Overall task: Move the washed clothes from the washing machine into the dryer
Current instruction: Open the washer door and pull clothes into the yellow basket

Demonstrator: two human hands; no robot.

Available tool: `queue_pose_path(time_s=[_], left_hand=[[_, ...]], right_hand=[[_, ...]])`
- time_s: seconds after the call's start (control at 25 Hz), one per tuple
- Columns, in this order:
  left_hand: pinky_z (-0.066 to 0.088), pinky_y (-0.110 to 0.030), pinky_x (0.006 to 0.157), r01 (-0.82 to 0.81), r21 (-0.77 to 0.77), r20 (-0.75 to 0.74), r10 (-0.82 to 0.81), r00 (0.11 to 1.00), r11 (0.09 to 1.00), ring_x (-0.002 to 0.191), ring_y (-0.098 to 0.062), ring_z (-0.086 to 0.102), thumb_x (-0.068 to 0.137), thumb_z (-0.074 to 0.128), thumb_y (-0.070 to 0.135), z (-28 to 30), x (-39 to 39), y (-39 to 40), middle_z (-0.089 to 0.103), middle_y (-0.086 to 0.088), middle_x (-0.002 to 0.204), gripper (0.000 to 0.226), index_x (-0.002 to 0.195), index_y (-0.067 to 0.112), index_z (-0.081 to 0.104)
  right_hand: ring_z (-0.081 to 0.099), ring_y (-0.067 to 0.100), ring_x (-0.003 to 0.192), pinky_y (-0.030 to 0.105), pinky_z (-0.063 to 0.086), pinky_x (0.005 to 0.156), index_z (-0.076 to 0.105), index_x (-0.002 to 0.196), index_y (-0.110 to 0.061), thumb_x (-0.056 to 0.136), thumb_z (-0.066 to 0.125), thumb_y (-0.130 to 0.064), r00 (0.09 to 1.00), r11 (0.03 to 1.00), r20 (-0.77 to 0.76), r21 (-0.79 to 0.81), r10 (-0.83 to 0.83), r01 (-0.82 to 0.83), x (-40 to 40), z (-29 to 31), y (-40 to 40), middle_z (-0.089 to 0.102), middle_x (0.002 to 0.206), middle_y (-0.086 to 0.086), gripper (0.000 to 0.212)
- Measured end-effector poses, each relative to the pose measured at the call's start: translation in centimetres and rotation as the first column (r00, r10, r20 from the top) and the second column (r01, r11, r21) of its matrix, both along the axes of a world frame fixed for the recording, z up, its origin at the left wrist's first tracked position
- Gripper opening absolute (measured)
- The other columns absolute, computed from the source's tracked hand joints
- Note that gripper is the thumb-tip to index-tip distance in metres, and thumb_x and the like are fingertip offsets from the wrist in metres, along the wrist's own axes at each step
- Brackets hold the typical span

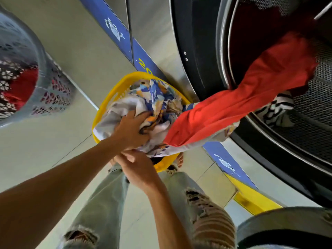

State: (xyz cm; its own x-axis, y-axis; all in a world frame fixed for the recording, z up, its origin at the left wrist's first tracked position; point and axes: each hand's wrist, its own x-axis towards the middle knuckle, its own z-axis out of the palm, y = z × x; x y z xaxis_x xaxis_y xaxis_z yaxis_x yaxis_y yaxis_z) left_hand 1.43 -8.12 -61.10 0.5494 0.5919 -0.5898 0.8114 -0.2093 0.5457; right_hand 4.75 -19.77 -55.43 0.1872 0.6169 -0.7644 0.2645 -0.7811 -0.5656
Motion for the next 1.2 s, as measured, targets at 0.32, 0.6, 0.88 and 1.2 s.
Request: queue_pose_path(time_s=[0.32,0.6,0.88,1.2], left_hand=[[0.021,-0.048,0.119,0.095,-0.044,-0.183,-0.102,0.978,0.994,0.146,-0.045,0.015,0.081,0.064,0.031,-7.2,-3.4,0.0,0.014,-0.026,0.157,0.086,0.153,0.031,0.016],[0.04,-0.048,0.102,0.042,-0.113,-0.103,-0.054,0.993,0.993,0.131,-0.049,0.04,0.078,0.063,0.012,-12.7,-3.3,1.3,0.034,-0.03,0.147,0.087,0.152,0.028,0.02],[0.045,-0.039,0.094,0.055,-0.051,-0.008,-0.055,0.998,0.997,0.123,-0.04,0.052,0.072,0.062,0.031,-7.5,-3.1,1.8,0.056,-0.018,0.133,0.069,0.139,0.024,0.046],[0.047,-0.033,0.085,-0.207,0.357,0.301,0.098,0.949,0.911,0.102,-0.029,0.063,0.079,0.061,0.017,2.7,-5.7,5.9,0.069,-0.009,0.113,0.045,0.121,0.03,0.064]], right_hand=[[0.033,0.026,0.143,0.034,0.032,0.114,0.037,0.149,-0.032,0.084,0.062,-0.019,0.924,0.978,0.323,0.102,-0.203,0.179,8.3,-4.1,1.7,0.033,0.155,0.014,0.07],[0.051,0.039,0.126,0.046,0.042,0.104,0.048,0.137,-0.016,0.096,0.048,-0.024,0.97,0.987,0.24,-0.144,-0.037,0.074,6.2,-15.1,5.9,0.055,0.137,0.016,0.042],[0.055,0.032,0.125,0.043,0.047,0.101,0.054,0.131,-0.029,0.085,0.055,-0.031,0.986,0.992,0.167,-0.121,0.0,0.02,9.2,-10.7,6.2,0.061,0.134,0.006,0.047],[0.062,0.027,0.095,0.024,0.037,0.075,0.06,0.1,-0.02,0.087,0.057,-0.014,0.546,0.792,0.605,0.26,-0.58,0.553,8.3,-0.9,-2.2,0.062,0.094,-0.004,0.014]])
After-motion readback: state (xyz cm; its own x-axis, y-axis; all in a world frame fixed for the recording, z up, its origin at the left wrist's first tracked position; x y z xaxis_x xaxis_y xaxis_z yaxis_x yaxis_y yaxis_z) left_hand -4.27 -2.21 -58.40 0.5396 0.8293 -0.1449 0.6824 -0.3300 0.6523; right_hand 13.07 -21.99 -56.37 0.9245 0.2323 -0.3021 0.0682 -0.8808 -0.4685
